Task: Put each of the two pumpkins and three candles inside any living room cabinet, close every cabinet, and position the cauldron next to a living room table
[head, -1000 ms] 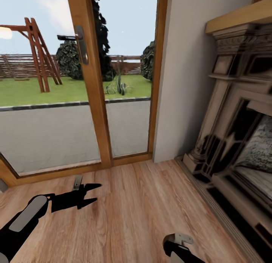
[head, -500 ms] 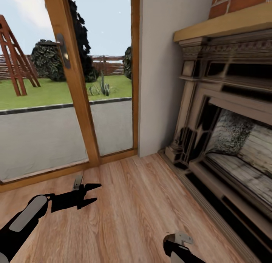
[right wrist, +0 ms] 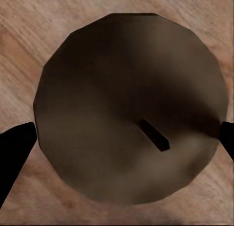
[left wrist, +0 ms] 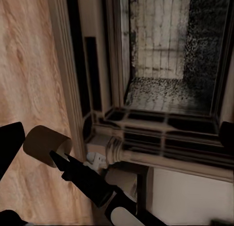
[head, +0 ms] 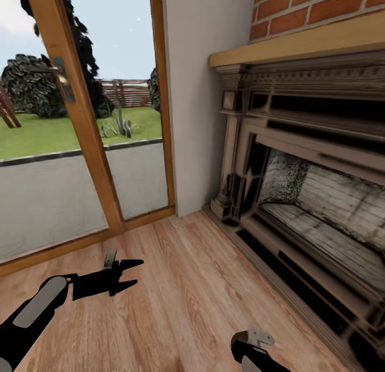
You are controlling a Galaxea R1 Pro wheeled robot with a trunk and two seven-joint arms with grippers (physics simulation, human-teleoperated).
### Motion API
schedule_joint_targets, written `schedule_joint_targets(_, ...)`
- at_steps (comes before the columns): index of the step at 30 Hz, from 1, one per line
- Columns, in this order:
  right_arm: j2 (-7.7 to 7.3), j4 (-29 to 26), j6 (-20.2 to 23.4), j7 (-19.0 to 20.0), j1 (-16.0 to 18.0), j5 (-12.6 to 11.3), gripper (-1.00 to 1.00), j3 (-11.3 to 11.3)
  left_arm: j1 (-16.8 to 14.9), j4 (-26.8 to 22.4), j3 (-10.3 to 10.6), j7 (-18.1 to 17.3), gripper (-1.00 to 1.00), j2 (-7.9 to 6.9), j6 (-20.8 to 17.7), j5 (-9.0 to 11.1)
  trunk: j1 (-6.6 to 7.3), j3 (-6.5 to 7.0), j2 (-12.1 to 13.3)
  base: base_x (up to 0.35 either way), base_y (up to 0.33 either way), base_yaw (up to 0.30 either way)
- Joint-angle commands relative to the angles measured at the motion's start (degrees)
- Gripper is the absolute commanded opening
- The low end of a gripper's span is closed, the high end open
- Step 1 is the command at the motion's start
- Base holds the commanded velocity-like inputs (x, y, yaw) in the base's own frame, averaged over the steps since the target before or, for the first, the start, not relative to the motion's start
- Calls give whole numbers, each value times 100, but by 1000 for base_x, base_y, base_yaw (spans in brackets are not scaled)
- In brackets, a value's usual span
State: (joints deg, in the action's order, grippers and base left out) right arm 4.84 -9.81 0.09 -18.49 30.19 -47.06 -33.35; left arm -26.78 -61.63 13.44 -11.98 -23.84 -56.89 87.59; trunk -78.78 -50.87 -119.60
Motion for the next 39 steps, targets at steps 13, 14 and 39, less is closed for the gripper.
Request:
schedule_joint_targets(13,2,-3,-1,-23,3,-49,-100,-49,-2,1,9,-58,100,-6,2,-49,291,229,520,-333,0,-266)
schedule_joint_targets(14,3,-3,-1,-23,3,-49,-100,-49,-2,1,9,-58,100,-6,1,-49,313,247,560,-332,0,-266)
schedule_joint_targets(39,3,-3,-1,-23,4,-51,-100,-49,-2,1,9,-50,100,-6,11,-57,862,696,1563,-332,0,-281)
